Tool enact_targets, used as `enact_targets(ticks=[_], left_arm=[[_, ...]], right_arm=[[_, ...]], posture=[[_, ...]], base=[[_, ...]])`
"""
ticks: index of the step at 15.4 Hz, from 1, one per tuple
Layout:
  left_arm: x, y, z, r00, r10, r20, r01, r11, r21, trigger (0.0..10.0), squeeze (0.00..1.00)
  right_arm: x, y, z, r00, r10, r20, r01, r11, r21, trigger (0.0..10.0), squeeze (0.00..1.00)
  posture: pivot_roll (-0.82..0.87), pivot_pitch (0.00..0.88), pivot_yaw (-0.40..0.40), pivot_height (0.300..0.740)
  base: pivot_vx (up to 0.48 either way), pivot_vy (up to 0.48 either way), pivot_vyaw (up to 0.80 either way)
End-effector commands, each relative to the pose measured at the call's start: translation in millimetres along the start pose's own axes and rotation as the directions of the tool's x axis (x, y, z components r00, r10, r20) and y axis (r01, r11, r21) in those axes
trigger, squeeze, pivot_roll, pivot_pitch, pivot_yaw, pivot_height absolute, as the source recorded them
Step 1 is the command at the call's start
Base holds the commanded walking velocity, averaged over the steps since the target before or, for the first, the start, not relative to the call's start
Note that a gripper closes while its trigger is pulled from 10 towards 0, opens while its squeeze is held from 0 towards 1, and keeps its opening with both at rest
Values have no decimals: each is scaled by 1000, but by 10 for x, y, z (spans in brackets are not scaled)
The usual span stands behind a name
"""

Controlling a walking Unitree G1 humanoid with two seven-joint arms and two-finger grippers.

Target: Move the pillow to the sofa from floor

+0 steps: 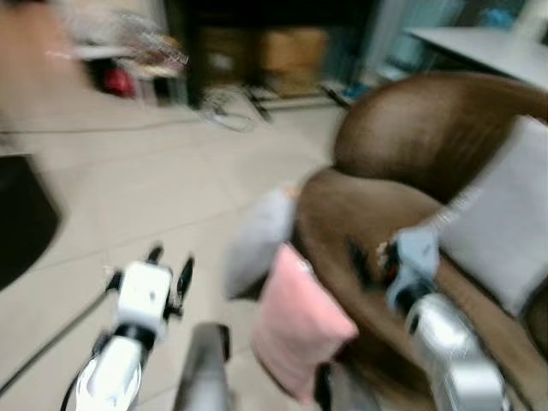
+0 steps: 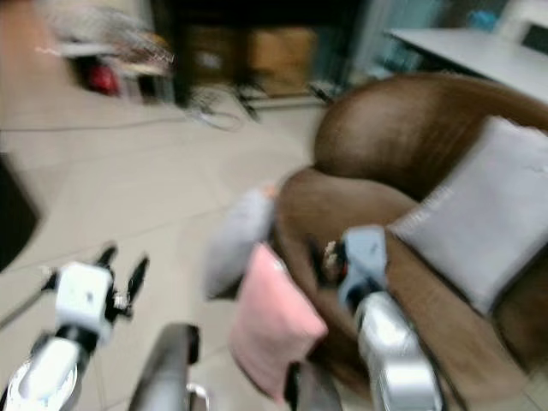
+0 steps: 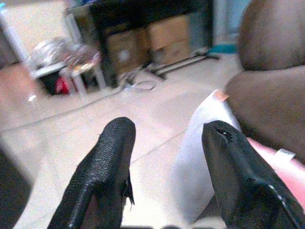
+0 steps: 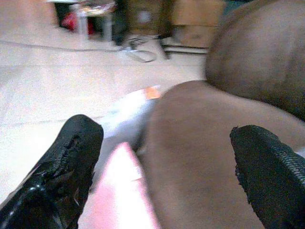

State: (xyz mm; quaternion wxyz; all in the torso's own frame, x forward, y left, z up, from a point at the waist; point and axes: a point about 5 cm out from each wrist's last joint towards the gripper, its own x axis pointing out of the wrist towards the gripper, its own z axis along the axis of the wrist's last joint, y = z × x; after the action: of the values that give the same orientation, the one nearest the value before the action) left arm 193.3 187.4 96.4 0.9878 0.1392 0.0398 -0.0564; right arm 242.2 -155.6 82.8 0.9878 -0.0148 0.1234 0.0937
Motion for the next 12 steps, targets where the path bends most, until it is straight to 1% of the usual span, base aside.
enact_targets(ticks=[1,2,4,6,7,8,9,11,12], left_arm=[[54,12,125,998,1,59,-2,1000,17,10000,0],[44,13,123,998,3,61,-4,1000,17,10000,0],[27,6,121,998,0,65,-1,1000,7,10000,0],[16,6,111,998,2,65,-2,1000,-3,10000,0],[15,6,110,998,2,64,-1,1000,-4,10000,0],[10,6,107,998,3,64,-2,1000,-6,10000,0],[8,7,105,998,4,63,-4,1000,-8,10000,0],[6,5,108,998,6,66,-5,1000,-13,10000,0],[8,4,110,998,2,68,-1,1000,-15,10000,0]], right_arm=[[4,-39,60,1000,-10,19,10,1000,-11,10000,1000],[6,-30,61,1000,-5,20,5,1000,-16,10000,1000],[14,0,34,1000,23,-7,-24,999,-41,10000,1000],[20,-9,34,1000,12,-7,-13,999,-39,10000,1000],[22,-12,35,1000,11,-8,-12,999,-42,10000,1000],[36,-32,20,1000,-1,-29,-1,998,-65,10000,788],[41,-40,15,999,-2,-36,-1,998,-70,10000,0],[51,-38,17,999,0,-41,-4,996,-91,10000,0],[54,-23,13,999,12,-46,-16,996,-87,10000,0]], posture=[[65,0,-107,556],[65,0,-111,547],[66,0,-115,547],[66,0,-120,547],[67,0,-122,547],[68,0,-127,547],[68,0,-128,547],[67,0,-126,547],[66,0,-122,547]], base=[[0,0,0],[0,0,0],[0,0,0],[0,0,0],[244,0,0],[292,0,0],[292,0,0],[321,0,0],[345,0,0]])
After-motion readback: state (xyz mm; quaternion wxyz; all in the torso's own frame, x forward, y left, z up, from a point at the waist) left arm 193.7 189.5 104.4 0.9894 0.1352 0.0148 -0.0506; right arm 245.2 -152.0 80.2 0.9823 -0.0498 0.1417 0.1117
